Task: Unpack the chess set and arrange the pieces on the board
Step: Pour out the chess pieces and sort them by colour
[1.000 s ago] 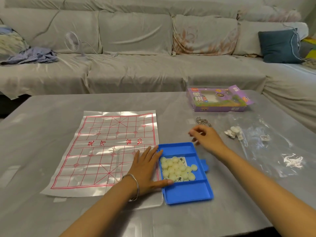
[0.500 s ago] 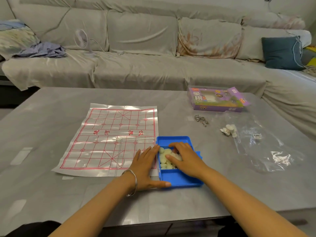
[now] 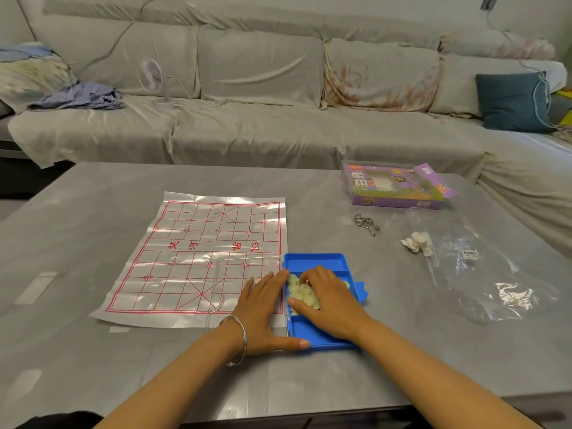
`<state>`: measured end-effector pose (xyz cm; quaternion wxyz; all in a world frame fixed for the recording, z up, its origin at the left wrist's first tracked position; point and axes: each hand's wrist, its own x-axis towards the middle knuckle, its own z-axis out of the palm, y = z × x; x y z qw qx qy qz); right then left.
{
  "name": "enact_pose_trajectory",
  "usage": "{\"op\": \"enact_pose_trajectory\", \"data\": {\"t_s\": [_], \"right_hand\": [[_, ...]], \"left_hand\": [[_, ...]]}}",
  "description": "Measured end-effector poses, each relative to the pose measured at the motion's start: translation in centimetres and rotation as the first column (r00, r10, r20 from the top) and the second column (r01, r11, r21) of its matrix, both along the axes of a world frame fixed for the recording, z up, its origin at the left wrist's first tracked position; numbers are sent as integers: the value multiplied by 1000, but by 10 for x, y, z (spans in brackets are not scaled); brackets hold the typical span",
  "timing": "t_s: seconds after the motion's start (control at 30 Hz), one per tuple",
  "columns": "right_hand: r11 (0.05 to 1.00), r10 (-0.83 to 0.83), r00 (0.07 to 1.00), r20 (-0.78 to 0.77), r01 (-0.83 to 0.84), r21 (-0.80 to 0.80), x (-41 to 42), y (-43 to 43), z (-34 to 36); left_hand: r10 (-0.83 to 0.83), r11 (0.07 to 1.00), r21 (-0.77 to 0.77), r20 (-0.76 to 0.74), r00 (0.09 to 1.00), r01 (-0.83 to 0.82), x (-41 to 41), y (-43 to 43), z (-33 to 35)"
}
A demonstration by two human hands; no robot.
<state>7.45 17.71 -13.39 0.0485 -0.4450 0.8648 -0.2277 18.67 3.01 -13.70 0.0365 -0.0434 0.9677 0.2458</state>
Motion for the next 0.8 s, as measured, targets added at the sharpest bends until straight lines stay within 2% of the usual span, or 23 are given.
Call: {"op": "enact_pose_trajectory", "data": {"t_s": [0.23,0.63,0.8], "right_hand": [[998,15,999,-44,-13,56,4,-5,5],[999,23,1000,-15,-23,29,4,-5,4],[1000,-24,1000,-17,24,6,5,-6,2]], "left_hand": [[12,1000,25,-6,1000,-12,1,0,0],[16,999,43,-8,1000,-15,1,0,-1],[11,998,55,-8,1000,-10,1,0,-2]]}}
